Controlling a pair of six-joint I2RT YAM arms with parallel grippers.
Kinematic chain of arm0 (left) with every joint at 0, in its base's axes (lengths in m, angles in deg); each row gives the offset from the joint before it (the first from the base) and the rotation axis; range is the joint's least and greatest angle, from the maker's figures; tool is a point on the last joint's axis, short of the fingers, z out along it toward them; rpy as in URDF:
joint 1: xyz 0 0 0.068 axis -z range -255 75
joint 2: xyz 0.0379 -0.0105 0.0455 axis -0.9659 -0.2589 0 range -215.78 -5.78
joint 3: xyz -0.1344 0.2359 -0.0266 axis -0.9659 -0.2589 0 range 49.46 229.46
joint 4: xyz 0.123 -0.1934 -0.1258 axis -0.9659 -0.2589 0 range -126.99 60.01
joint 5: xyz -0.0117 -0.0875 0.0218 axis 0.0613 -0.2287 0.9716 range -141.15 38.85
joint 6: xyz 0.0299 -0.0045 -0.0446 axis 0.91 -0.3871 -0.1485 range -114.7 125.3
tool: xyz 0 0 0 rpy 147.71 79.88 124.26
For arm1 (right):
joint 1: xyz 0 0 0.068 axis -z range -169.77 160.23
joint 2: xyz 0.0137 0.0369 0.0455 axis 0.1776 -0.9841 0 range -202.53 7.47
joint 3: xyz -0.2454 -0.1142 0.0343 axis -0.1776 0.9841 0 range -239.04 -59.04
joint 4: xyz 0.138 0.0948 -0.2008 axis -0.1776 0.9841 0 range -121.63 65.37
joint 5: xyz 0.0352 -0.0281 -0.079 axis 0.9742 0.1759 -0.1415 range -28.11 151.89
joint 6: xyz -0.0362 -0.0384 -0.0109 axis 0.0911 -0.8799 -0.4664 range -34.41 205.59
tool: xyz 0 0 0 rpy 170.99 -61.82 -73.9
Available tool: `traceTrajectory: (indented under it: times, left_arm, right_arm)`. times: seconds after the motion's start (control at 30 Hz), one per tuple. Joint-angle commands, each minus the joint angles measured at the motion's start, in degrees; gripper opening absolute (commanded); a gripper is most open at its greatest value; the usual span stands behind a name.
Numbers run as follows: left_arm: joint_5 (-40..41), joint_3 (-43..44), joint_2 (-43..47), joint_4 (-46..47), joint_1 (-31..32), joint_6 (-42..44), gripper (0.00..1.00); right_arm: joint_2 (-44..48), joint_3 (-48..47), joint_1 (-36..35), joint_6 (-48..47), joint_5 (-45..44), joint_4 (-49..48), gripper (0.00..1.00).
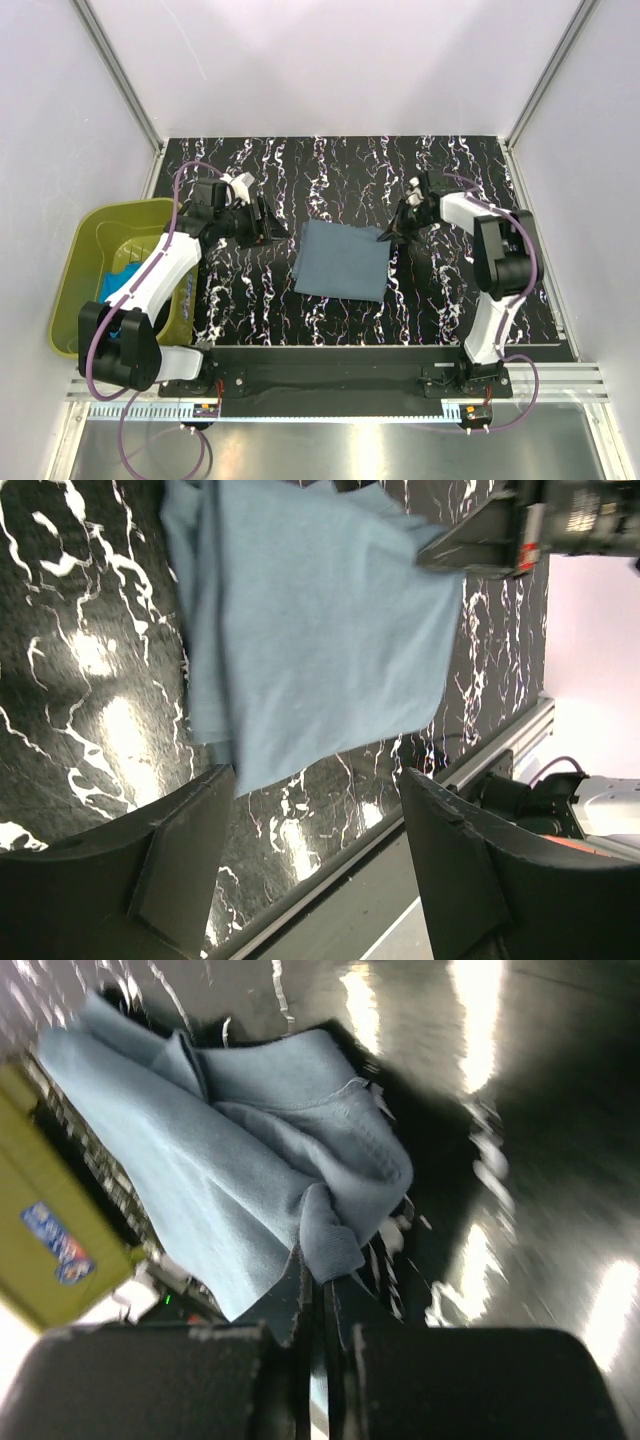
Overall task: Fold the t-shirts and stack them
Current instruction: Neatly place the folded tshirt to the corner
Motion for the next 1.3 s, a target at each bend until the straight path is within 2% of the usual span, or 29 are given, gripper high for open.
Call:
traceTrajectory:
  times: [0.0,0.13,0.23,0.43,0.7,0.83,0.93,1.07,1.27]
  left_arm:
    - [-3.05,-1.23,2.00,1.22,-0.14,0.87,0.71]
    - [-3.31,-2.55,3.58,1.39,-0.14,1.05,0.71]
    - [-3.75,-3.95,4.55,2.27,-0.14,0.79,0.71]
    - [-4.81,-9.39,6.31,4.99,-0.14,-0.88,0.70]
    - [-4.10,-13.18,6.84,6.93,-0.06,-0.80,0.70]
    - [-3.75,-13.36,6.23,7.37,-0.06,-0.27,0.70]
    - [-3.75,-13.27,5.70,7.37,0.03,0.17,0.70]
    - [-3.40,-13.10,4.47,7.37,-0.06,0.08,0.70]
    - [-2.00,-11.78,2.01,7.81,-0.06,-0.97,0.69]
  right_arm:
    - [6.34,0.64,2.22,1.48,-9.64,1.85,0.00]
    - [7.84,-1.55,5.64,-2.38,-18.08,10.37,0.00]
    - [6.00,-5.06,8.89,-6.16,-23.70,12.93,0.00]
    - [-3.91,-22.69,14.17,-18.80,-38.71,16.89,0.00]
    - [-16.93,-41.79,16.81,-25.24,-51.39,17.51,0.00]
    - [-23.61,-50.75,19.53,-21.47,-52.89,15.32,0.00]
    - [-27.74,-54.54,22.00,-17.43,-50.44,11.89,0.00]
    - [-34.86,-67.78,23.14,-12.69,-47.19,11.54,0.00]
    - [-44.36,-83.08,23.58,-10.57,-47.19,8.73,0.00]
